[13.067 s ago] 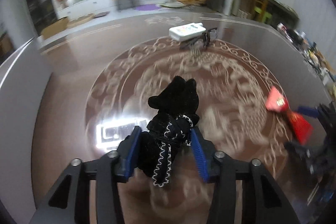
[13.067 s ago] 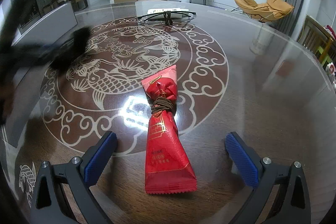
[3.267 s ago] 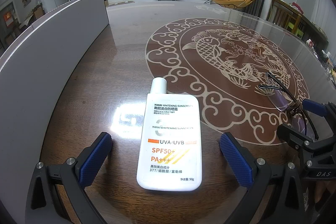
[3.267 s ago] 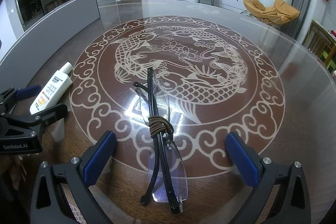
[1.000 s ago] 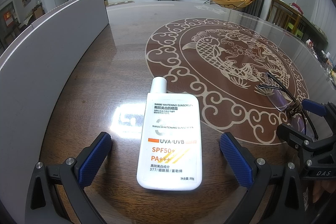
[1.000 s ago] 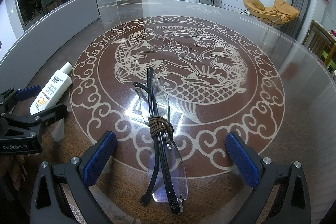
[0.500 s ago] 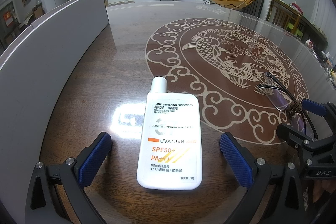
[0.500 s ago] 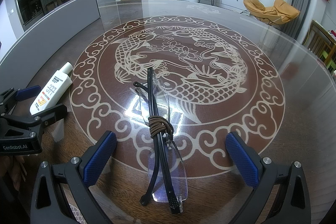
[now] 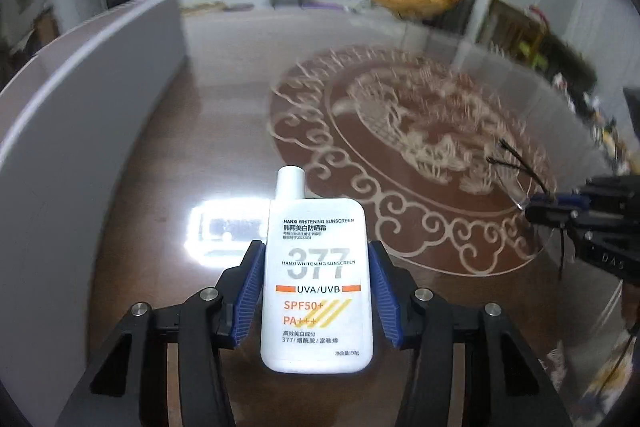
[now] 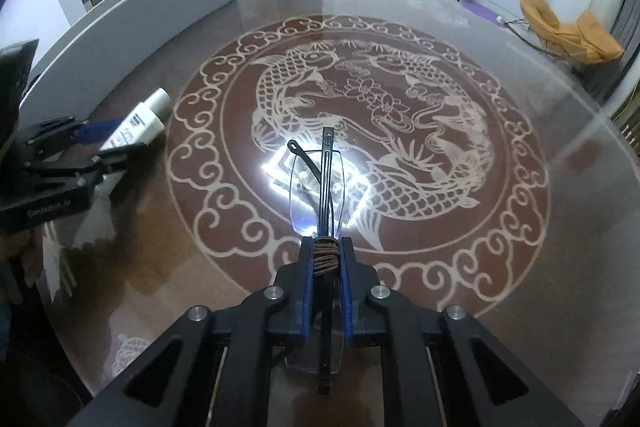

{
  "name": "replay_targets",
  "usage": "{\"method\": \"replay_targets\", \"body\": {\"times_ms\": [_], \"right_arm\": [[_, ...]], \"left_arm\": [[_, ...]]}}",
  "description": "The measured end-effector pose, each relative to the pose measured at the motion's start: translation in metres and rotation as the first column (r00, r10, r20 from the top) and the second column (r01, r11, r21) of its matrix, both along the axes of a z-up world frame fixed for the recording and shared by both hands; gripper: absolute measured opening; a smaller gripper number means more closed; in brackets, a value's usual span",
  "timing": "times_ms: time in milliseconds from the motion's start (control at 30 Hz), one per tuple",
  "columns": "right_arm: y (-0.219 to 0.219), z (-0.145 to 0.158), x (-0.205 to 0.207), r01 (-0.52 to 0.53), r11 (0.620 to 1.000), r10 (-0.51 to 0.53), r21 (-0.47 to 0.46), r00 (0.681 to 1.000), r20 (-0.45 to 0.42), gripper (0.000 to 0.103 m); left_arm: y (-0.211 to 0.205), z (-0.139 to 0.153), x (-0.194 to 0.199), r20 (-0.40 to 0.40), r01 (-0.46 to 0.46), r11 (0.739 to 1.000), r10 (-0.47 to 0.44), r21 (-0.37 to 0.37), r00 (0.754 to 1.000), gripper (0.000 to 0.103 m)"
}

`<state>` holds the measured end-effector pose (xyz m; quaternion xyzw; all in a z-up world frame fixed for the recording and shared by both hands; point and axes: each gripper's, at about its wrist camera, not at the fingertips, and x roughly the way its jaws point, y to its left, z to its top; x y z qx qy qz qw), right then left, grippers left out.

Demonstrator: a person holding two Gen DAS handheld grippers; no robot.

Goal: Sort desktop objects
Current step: 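Carry the glasses and sunscreen over the enclosure and open both tools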

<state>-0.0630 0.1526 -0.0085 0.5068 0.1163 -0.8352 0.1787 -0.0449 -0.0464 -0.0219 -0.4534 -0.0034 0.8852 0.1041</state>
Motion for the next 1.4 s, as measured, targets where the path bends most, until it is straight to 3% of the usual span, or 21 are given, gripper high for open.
{"method": "replay_targets", "body": {"times_ms": [133, 233, 300, 433, 533, 600, 767, 800, 833, 867, 900, 933, 967, 1000, 1100, 1167, 1233, 1333, 1400], "right_arm": [[-0.007, 0.031, 0.005, -0.009, 0.999, 0.007, -0.05, 1.0, -0.026, 0.012], [-0.041, 0.071, 0.003, -0.072, 0.993, 0.065, -0.092, 0.995, -0.075, 0.012], [-0.066, 0.094, 0.001, -0.125, 0.985, 0.112, -0.12, 0.988, -0.107, 0.012], [-0.152, 0.137, -0.007, -0.252, 0.939, 0.221, -0.233, 0.963, -0.153, 0.012], [-0.229, 0.152, -0.011, -0.322, 0.884, 0.295, -0.34, 0.946, -0.13, 0.012], [-0.283, 0.147, -0.019, -0.354, 0.867, 0.339, -0.351, 0.935, -0.107, 0.012], [-0.383, 0.098, -0.039, -0.395, 0.882, 0.404, -0.257, 0.914, -0.018, 0.013], [-0.396, 0.085, -0.042, -0.395, 0.888, 0.409, -0.236, 0.913, 0.008, 0.014], [-0.406, 0.073, -0.046, -0.39, 0.894, 0.408, -0.221, 0.912, 0.041, 0.023], [-0.412, 0.06, -0.054, -0.387, 0.898, 0.409, -0.211, 0.909, 0.076, 0.032], [-0.414, 0.052, -0.054, -0.383, 0.903, 0.407, -0.193, 0.908, 0.104, 0.055], [-0.415, 0.046, -0.056, -0.38, 0.908, 0.401, -0.174, 0.909, 0.108, 0.066], [-0.414, 0.045, -0.055, -0.385, 0.908, 0.403, -0.165, 0.911, 0.091, 0.066], [-0.413, 0.047, -0.053, -0.393, 0.905, 0.408, -0.163, 0.91, 0.078, 0.066], [-0.408, 0.056, -0.048, -0.395, 0.908, 0.405, -0.142, 0.913, 0.053, 0.071], [-0.402, 0.071, -0.042, -0.386, 0.914, 0.392, -0.126, 0.92, 0.026, 0.075], [-0.387, 0.091, -0.048, -0.375, 0.92, 0.377, -0.11, 0.926, -0.009, 0.087], [-0.373, 0.105, -0.052, -0.355, 0.931, 0.351, -0.082, 0.934, -0.06, 0.093], [-0.368, 0.104, -0.053, -0.357, 0.932, 0.354, -0.056, 0.934, -0.059, 0.093]], "left_arm": [[-0.029, 0.038, 0.027, -0.058, -0.052, 0.993, 0.059, 0.107, 0.997, 0.051], [-0.059, 0.085, 0.045, -0.125, -0.082, 0.983, 0.103, 0.165, 0.987, 0.051], [-0.09, 0.118, 0.052, -0.173, -0.115, 0.98, 0.143, 0.161, 0.974, 0.051], [-0.158, 0.148, 0.056, -0.181, -0.253, 0.962, 0.269, 0.107, 0.946, 0.051], [-0.207, 0.141, 0.059, -0.123, -0.354, 0.932, 0.361, 0.072, 0.925, 0.051], [-0.228, 0.127, 0.059, -0.083, -0.397, 0.917, 0.399, 0.044, 0.913, 0.051], [-0.245, 0.087, 0.055, 0.016, -0.436, 0.9, 0.436, 0.016, 0.9, 0.051], [-0.247, 0.082, 0.055, 0.026, -0.439, 0.898, 0.439, 0.014, 0.898, 0.052], [-0.247, 0.075, 0.056, 0.035, -0.441, 0.897, 0.441, 0.015, 0.897, 0.052], [-0.247, 0.07, 0.056, 0.039, -0.44, 0.898, 0.439, 0.018, 0.898, 0.058], [-0.246, 0.068, 0.057, 0.031, -0.435, 0.9, 0.435, 0.021, 0.9, 0.072], [-0.245, 0.068, 0.059, 0.019, -0.433, 0.901, 0.432, 0.026, 0.902, 0.08], [-0.245, 0.068, 0.06, 0.004, -0.44, 0.898, 0.44, 0.027, 0.898, 0.093], [-0.244, 0.07, 0.062, -0.007, -0.457, 0.889, 0.457, 0.022, 0.889, 0.1], [-0.244, 0.076, 0.067, -0.018, -0.562, 0.827, 0.562, -0.022, 0.827, 0.101], [-0.253, 0.078, 0.061, 0.023, -0.597, 0.802, 0.598, -0.032, 0.801, 0.101], [-0.255, 0.078, 0.062, 0.061, -0.601, 0.798, 0.602, -0.029, 0.796, 0.101], [-0.261, 0.078, 0.068, 0.032, -0.656, 0.754, 0.657, -0.034, 0.753, 0.101], [-0.261, 0.081, 0.073, 0.012, -0.649, 0.76, 0.65, -0.044, 0.76, 0.101]]}}
